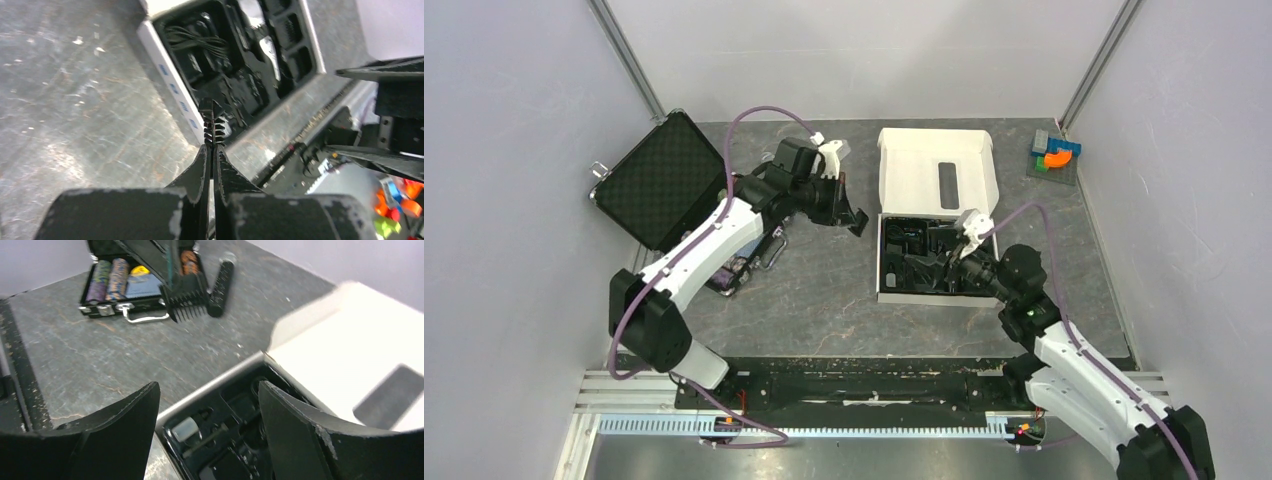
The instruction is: Sort the hair-cutting tools
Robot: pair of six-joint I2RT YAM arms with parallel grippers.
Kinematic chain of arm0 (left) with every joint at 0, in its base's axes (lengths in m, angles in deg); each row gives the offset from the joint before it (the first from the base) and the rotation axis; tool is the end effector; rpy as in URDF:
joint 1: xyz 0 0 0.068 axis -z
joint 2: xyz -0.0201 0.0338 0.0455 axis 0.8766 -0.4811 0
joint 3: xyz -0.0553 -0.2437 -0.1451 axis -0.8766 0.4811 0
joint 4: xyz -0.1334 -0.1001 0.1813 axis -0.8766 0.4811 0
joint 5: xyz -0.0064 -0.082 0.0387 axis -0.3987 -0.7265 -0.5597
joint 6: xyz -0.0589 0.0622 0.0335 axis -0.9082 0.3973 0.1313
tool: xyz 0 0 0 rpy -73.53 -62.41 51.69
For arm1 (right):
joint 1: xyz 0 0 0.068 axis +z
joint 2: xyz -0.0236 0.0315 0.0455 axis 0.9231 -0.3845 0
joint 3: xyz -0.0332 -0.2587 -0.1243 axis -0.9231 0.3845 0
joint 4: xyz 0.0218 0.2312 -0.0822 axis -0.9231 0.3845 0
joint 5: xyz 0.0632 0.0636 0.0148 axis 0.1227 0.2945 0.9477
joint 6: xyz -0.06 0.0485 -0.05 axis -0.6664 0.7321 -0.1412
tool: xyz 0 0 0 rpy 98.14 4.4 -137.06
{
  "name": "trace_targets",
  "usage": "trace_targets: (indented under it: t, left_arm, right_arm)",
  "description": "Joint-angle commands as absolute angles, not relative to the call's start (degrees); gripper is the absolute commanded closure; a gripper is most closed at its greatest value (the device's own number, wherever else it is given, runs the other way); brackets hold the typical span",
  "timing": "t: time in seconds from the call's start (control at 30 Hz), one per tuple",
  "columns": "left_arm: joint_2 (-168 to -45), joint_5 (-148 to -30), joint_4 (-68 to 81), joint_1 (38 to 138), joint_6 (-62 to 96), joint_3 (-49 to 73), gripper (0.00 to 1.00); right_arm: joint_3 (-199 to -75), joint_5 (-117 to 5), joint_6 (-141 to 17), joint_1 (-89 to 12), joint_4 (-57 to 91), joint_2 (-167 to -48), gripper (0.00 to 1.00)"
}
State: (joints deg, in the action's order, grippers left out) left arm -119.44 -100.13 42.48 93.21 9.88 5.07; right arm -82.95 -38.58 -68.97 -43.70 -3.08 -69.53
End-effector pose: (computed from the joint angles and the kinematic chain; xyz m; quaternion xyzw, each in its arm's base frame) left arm 0.2897 -0.2128 0.3129 0.1674 0.8909 -0.3080 0.2889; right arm 0.1681 0.1120 0.2718 -0.2933 0.6562 0.2912 0.6313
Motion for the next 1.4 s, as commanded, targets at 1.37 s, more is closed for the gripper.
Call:
trace_targets:
  t: [1.37]
  left_arm:
    - [-109.3,-122.9,31.8,96.7,3.0,14.6,0.97]
  right_arm:
    - [-92.1,-57.1,-86.4,-18.0,-16.8,-84.8,0.56]
